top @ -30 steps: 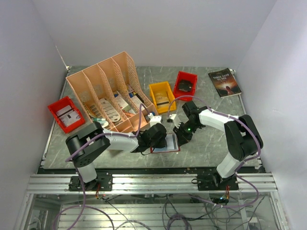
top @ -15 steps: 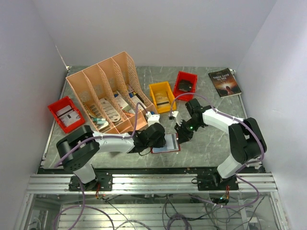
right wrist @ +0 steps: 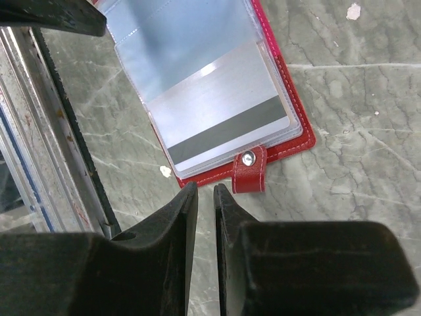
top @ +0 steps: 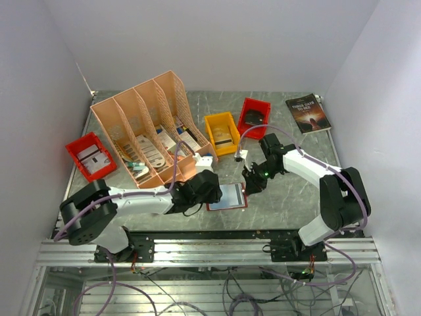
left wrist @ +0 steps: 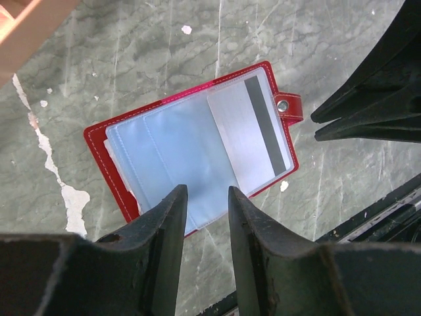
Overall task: Put the credit cards into the card holder
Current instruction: Insert the credit card into the card holder, then close the card holder at the center of the board.
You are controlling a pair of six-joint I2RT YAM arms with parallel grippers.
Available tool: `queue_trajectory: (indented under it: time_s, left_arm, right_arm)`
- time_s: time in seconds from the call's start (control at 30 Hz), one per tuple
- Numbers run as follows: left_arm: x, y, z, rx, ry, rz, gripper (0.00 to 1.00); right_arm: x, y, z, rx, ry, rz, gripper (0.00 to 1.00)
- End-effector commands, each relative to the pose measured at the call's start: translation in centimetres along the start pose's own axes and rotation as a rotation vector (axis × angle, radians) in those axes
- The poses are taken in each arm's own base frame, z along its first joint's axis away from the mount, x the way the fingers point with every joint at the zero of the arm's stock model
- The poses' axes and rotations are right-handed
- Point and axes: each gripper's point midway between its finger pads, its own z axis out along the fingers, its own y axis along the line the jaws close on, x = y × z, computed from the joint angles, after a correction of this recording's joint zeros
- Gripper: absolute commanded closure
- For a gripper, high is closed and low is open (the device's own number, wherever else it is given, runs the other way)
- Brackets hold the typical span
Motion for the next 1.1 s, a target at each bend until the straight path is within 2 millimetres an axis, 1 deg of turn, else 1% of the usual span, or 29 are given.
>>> queue_trajectory:
  time_s: [0.0,0.13,0.23,0.3,0.43,0.53,0.63,0.73,0.87,0.93,1.07]
  left_arm:
    - [-1.7,0.1,-1.2,0.0,-0.072,0.027,0.57]
    - [-2.9,0.2,-2.5,0.01,-0.123,0.023,0.57]
    - [-3.6,0.5,-3.6,0.022,-0.162,0.013,0.52]
    - [-4.0,0.7,-4.3,0.03,-0.187,0.006,0.5]
    - [-4.3,1.3,-5.2,0.032,-0.216,-0.01,0.48]
    - [-4.5,1.5,-5.9,0.051,-0.238,-0.032,0.4]
    - [-4.6,1.3,-6.5,0.106,-0.271,-0.051,0.3]
    - [-4.5,1.4,-7.0,0.134,-0.288,-0.079,0.24]
    - [-4.1,1.7,-7.7,0.14,-0.266,-0.078,0.24]
    - [-3.8,1.7,-8.1,0.149,-0.255,-0.08,0.24]
    - [-3.7,1.7,-9.0,0.195,-0.267,-0.104,0.24]
  right_arm:
    - [-0.9,0.3,-0.9,-0.006,-0.043,-0.034,0.83]
    - [-1.1,0.5,-1.3,-0.007,-0.06,-0.042,0.83]
    - [-1.3,0.5,-1.6,-0.005,-0.074,-0.049,0.82]
    - [-1.5,0.6,-1.8,-0.008,-0.083,-0.054,0.82]
    - [-1.9,1.0,-2.3,-0.018,-0.112,-0.07,0.82]
    - [-2.5,1.3,-2.9,-0.018,-0.147,-0.088,0.82]
    - [-3.2,1.6,-3.5,-0.025,-0.184,-0.105,0.82]
    - [-4.1,1.9,-4.0,-0.03,-0.217,-0.139,0.82]
    - [-6.0,2.3,-5.2,-0.022,-0.271,-0.202,0.8]
    - [-6.8,2.9,-5.8,-0.034,-0.3,-0.271,0.79]
    - [-7.0,4.0,-6.2,-0.06,-0.341,-0.399,0.76]
